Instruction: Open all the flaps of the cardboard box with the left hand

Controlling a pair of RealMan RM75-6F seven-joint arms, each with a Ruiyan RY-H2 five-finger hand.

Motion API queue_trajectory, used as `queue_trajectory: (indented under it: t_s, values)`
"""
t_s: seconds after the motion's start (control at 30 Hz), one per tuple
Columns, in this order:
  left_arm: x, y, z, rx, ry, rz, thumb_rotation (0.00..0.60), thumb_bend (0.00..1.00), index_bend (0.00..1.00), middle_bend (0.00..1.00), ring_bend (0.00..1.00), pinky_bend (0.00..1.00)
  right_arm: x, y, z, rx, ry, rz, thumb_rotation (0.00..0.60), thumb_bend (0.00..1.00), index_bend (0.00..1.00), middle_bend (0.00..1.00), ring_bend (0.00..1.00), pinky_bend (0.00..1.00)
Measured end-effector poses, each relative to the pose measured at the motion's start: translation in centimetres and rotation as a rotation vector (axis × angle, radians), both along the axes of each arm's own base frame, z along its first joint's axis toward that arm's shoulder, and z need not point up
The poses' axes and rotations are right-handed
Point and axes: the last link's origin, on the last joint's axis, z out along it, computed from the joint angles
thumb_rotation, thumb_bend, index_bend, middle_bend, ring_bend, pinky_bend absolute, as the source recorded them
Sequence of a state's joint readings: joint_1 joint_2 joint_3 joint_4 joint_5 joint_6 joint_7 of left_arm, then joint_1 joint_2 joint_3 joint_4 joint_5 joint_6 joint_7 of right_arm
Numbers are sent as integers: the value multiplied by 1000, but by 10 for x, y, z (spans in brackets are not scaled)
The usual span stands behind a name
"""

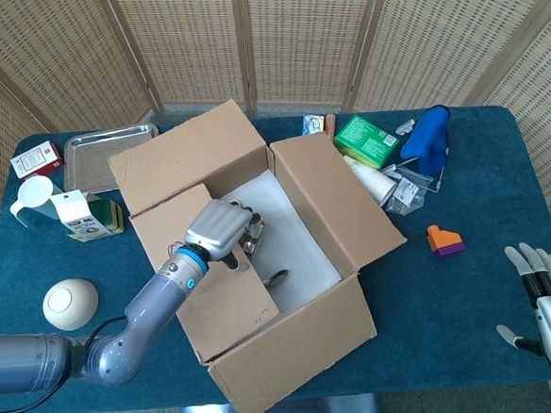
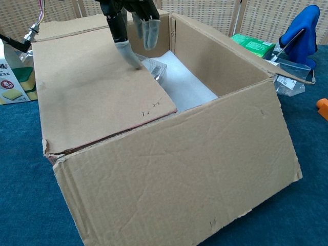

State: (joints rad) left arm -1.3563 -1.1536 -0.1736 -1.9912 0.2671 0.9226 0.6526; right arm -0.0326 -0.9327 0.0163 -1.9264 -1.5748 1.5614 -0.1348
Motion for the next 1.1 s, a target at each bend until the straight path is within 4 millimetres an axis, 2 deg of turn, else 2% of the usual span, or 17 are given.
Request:
queue_trajectory:
  t_s: [0.07, 0.13, 0.2, 0.33, 0.53, 0.67, 1.1]
  values:
    - [1, 0, 0, 6, -11, 18, 600, 0, 522, 411, 276, 274, 0, 0, 0, 1, 1, 1, 600, 0, 0, 0, 0, 0]
    - [2, -1, -1, 4, -33, 37, 600, 0, 515, 398, 247, 298, 0, 0, -1, 2, 1, 1, 600, 0, 0, 0, 0, 0]
    - [5, -1, -1, 4, -65, 48, 594, 0, 503, 388, 226, 280, 0, 0, -1, 2, 1, 2, 600, 0, 0, 0, 0, 0]
    - [10, -1, 0, 20, -137, 58, 508, 0, 500, 375, 205, 237, 0, 0, -1, 2, 1, 2, 600, 0, 0, 0, 0, 0]
    - [12, -1, -1, 38, -165, 62, 418, 0, 509, 352, 163, 166, 0, 0, -1, 5, 1, 2, 600, 0, 0, 0, 0, 0]
    - [12, -1, -4, 34, -157, 77, 411, 0, 521, 345, 148, 145, 1, 0, -1, 2, 0, 3, 600, 0, 0, 0, 0, 0]
    - [4, -3, -19, 14, -54, 62, 408, 0, 551, 356, 156, 183, 1, 0, -1, 1, 0, 5, 600, 0, 0, 0, 0, 0]
